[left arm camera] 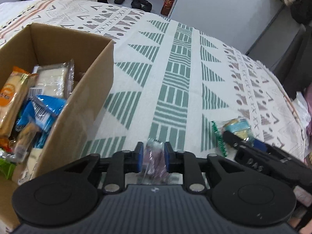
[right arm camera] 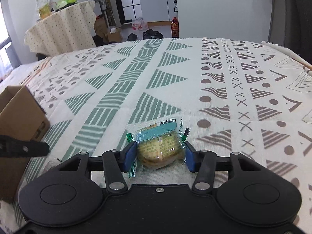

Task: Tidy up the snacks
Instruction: 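Carry both snacks over the cardboard box and open both tools to drop them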

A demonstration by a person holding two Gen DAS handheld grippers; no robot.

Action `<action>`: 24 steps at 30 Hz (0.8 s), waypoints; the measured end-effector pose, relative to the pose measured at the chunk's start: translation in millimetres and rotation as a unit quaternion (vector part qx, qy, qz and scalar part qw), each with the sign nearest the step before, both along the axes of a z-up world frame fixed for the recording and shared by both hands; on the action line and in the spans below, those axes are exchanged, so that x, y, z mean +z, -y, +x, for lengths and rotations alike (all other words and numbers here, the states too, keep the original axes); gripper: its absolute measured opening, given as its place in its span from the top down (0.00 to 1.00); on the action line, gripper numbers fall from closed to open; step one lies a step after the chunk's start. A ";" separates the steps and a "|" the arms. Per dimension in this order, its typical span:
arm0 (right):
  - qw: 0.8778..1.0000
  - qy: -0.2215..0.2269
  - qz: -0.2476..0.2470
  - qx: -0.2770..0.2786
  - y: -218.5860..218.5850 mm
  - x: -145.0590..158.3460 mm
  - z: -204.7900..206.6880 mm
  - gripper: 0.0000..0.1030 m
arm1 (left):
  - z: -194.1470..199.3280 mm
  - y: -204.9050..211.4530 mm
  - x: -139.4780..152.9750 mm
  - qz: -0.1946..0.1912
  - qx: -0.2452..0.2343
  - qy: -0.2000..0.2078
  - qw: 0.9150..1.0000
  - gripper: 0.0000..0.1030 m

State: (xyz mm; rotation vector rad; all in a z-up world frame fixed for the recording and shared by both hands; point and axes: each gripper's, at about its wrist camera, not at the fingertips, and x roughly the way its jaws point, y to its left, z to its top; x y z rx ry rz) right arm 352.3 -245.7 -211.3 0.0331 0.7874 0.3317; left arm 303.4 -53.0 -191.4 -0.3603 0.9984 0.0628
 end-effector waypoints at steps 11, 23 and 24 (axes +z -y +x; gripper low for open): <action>1.000 0.014 0.009 -0.023 9.2 23.5 -30.7 0.52 | -8.2 10.1 -4.7 0.012 -0.012 0.011 1.000 0.32; 0.998 0.008 0.026 -0.050 19.2 32.6 -71.7 0.52 | -7.5 22.4 -19.0 0.024 -0.030 0.004 0.999 0.67; 0.998 0.007 0.029 -0.052 19.7 34.2 -73.3 0.52 | -8.7 21.9 -17.9 0.024 -0.030 0.005 0.999 0.67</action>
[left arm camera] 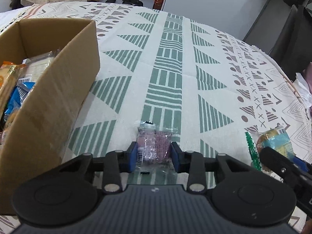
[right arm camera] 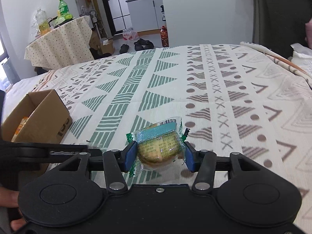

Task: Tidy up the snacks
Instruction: 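Carry both snacks over the cardboard box and open both tools to drop them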

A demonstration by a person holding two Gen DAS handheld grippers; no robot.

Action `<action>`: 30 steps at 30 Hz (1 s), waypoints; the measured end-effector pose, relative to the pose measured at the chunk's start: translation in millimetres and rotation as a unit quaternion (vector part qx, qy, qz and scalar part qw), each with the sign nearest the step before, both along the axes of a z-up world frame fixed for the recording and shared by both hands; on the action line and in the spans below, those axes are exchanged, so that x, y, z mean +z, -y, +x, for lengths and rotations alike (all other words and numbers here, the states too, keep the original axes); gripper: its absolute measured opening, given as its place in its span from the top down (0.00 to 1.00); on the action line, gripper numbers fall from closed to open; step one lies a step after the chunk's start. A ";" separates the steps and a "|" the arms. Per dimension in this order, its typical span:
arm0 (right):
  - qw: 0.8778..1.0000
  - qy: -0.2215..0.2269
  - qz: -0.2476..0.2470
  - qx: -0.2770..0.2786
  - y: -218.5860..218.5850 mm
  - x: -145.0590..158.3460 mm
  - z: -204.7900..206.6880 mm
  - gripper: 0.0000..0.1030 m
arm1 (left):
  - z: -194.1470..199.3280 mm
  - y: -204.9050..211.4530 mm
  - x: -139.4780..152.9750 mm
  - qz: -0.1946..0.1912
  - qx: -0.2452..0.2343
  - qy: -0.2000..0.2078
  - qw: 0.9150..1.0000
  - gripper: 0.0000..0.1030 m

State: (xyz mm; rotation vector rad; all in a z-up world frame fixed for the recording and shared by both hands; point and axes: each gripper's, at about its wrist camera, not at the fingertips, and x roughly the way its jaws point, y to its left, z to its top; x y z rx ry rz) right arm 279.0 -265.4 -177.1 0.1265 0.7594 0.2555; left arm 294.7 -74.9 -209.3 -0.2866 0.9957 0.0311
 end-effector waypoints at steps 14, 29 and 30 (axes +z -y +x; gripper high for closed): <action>1.000 0.023 0.010 0.007 -15.4 36.0 -24.1 0.52 | -35.8 -18.9 55.1 -0.007 0.004 0.038 0.999 0.69; 0.997 0.062 0.007 0.037 -60.6 79.3 -41.7 0.52 | -77.4 -85.5 111.9 -0.042 0.049 0.085 0.994 0.69; 0.997 0.065 0.007 0.039 -64.5 82.3 -42.5 0.52 | -79.3 -90.0 114.6 -0.045 0.052 0.088 0.994 0.69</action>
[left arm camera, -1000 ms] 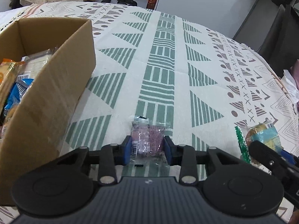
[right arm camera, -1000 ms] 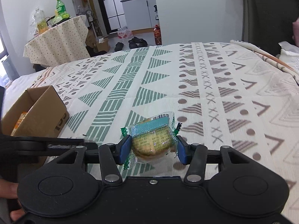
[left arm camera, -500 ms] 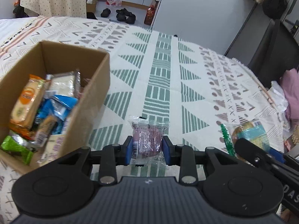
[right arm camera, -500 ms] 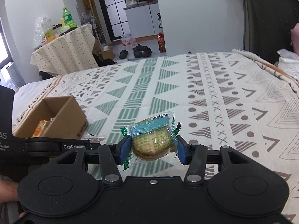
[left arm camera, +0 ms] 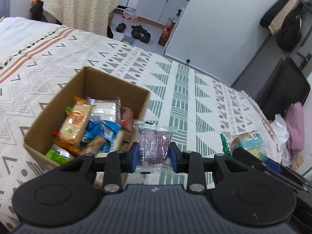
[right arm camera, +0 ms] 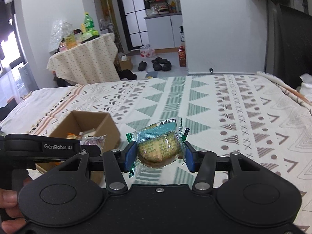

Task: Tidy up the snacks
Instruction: 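Carry both snacks over the cardboard box and open both tools to drop them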

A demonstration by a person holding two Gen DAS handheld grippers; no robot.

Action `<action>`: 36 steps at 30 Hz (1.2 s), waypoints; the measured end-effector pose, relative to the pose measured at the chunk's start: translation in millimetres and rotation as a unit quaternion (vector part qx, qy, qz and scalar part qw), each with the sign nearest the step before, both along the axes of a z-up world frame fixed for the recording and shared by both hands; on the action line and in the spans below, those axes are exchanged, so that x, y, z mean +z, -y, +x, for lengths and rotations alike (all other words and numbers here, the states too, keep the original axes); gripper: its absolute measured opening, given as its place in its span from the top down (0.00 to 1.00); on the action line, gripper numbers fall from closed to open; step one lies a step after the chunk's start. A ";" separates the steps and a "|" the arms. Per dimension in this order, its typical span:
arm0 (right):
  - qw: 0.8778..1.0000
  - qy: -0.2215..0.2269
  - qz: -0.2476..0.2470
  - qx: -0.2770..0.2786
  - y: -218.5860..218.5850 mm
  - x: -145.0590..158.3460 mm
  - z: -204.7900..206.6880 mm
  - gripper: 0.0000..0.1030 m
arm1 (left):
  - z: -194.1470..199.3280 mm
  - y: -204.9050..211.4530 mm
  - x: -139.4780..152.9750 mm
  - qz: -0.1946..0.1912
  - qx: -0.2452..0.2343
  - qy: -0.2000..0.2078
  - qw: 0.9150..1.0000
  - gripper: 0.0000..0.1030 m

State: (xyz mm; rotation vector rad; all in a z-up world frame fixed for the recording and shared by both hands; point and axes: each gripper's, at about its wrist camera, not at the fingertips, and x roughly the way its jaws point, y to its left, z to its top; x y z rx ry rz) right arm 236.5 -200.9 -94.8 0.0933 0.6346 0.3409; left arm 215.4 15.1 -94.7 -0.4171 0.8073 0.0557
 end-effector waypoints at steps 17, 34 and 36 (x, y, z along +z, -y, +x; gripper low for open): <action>0.999 0.029 0.002 0.020 -59.7 30.6 -1.1 0.52 | -12.7 -74.3 21.8 -0.050 0.062 0.014 0.997 0.69; 0.998 0.018 0.022 0.055 -108.7 27.6 20.3 0.52 | -5.5 -107.5 -2.6 -0.080 0.114 -0.024 0.990 0.60; 0.998 0.012 0.024 0.057 -112.7 24.5 24.4 0.52 | -4.8 -111.2 -3.9 -0.084 0.121 -0.026 0.989 0.57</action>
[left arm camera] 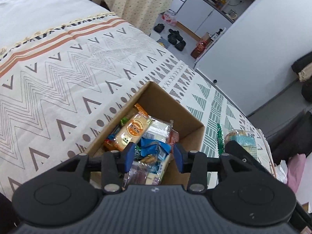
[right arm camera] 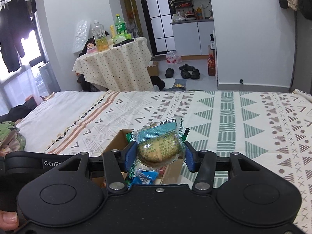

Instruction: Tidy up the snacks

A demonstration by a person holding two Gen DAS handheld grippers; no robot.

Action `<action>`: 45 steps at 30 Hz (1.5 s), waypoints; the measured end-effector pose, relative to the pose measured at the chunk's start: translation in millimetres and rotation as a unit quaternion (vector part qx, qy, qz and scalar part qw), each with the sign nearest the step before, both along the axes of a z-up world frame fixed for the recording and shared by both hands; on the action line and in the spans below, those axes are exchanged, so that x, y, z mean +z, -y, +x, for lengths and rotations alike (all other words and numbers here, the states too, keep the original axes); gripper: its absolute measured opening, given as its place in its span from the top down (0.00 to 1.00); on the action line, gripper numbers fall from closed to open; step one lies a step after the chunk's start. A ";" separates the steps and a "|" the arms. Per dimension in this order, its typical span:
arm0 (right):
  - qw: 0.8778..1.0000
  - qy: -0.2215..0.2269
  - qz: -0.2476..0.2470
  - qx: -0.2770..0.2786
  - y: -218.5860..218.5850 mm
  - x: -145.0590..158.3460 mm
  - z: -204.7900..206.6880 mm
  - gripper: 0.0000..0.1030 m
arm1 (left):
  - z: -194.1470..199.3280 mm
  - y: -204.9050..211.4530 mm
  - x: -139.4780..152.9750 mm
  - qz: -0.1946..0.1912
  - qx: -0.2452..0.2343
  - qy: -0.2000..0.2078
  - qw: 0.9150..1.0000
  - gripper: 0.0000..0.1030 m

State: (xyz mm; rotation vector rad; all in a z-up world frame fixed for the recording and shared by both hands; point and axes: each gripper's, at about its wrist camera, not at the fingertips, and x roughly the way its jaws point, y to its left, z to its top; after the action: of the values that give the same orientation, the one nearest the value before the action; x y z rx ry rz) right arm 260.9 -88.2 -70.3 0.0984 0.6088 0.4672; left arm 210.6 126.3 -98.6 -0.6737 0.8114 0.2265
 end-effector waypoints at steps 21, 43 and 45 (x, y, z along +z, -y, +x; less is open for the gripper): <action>0.999 -0.037 0.007 -0.021 -5.7 -8.5 22.6 0.08 | 11.8 -8.7 -6.1 0.035 0.037 -0.020 0.998 0.12; 0.990 -0.078 0.050 -0.103 76.4 28.4 -23.4 0.00 | -10.0 40.2 51.9 0.102 -0.062 -0.045 0.992 0.00; 0.990 -0.075 0.054 -0.104 82.2 32.8 -29.0 0.00 | -15.0 44.5 58.5 0.108 -0.067 -0.042 0.991 0.00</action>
State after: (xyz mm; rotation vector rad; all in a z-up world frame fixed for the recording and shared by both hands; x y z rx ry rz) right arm 231.8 -170.4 -37.5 0.3007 0.7127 0.2914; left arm 195.6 81.9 -40.1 -0.4070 0.8952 0.2173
